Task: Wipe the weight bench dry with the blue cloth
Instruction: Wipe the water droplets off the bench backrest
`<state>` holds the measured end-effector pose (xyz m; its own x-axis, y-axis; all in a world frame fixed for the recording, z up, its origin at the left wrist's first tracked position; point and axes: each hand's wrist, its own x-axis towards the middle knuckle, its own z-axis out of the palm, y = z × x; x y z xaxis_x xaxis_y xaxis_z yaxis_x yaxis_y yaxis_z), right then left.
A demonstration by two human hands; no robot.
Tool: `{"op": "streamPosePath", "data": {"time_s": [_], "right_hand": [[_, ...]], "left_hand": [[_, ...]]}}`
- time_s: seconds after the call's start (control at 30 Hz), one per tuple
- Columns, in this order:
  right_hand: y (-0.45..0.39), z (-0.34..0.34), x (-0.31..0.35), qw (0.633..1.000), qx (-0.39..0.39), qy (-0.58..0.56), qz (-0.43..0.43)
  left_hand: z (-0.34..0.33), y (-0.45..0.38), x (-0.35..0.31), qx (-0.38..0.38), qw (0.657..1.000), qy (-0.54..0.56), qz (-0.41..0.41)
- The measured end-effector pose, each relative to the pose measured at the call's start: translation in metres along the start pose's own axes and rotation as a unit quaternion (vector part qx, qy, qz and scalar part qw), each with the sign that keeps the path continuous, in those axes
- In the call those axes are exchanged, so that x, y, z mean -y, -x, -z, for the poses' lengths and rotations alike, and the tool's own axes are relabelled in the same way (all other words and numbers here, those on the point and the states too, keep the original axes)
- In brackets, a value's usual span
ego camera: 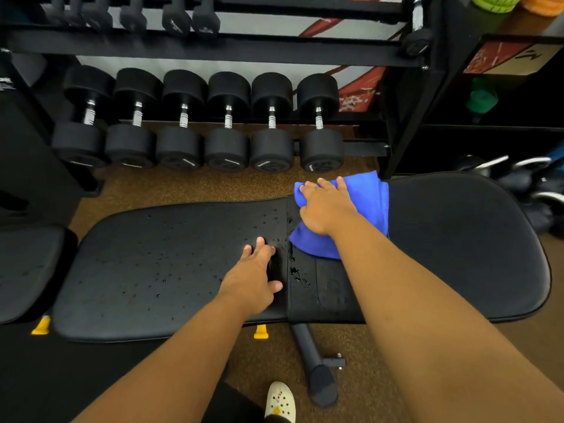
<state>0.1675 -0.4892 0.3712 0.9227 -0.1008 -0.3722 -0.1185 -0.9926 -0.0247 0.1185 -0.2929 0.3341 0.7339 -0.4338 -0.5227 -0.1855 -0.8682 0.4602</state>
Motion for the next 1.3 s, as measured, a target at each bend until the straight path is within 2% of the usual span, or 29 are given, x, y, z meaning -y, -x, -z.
{"op": "streamPosePath", "data": {"time_s": [0.2, 0.37, 0.63, 0.83, 1.1, 1.3], "right_hand": [[-0.009, 0.002, -0.005, 0.993, 0.039, -0.029, 0.111], [-0.003, -0.004, -0.003, 0.998, -0.012, 0.024, 0.065], [0.042, -0.014, -0.003, 0.985, 0.03, 0.051, 0.162], [0.082, -0.023, -0.007, 0.972, 0.072, -0.03, 0.22], [0.033, -0.01, 0.001, 0.994, 0.017, 0.003, 0.107], [0.047, -0.016, 0.005, 0.989, 0.035, 0.035, 0.14]], "left_hand": [[0.0, 0.001, -0.001, -0.003, 1.0, 0.002, 0.006], [0.003, 0.002, -0.003, 0.002, 1.0, -0.003, 0.007], [0.006, 0.007, -0.005, 0.001, 1.0, 0.007, 0.011], [0.006, 0.007, -0.003, -0.003, 1.0, 0.01, 0.008], [0.004, 0.005, 0.0, 0.005, 1.0, 0.003, -0.003], [0.004, 0.003, 0.008, 0.015, 0.999, 0.041, 0.007]]}}
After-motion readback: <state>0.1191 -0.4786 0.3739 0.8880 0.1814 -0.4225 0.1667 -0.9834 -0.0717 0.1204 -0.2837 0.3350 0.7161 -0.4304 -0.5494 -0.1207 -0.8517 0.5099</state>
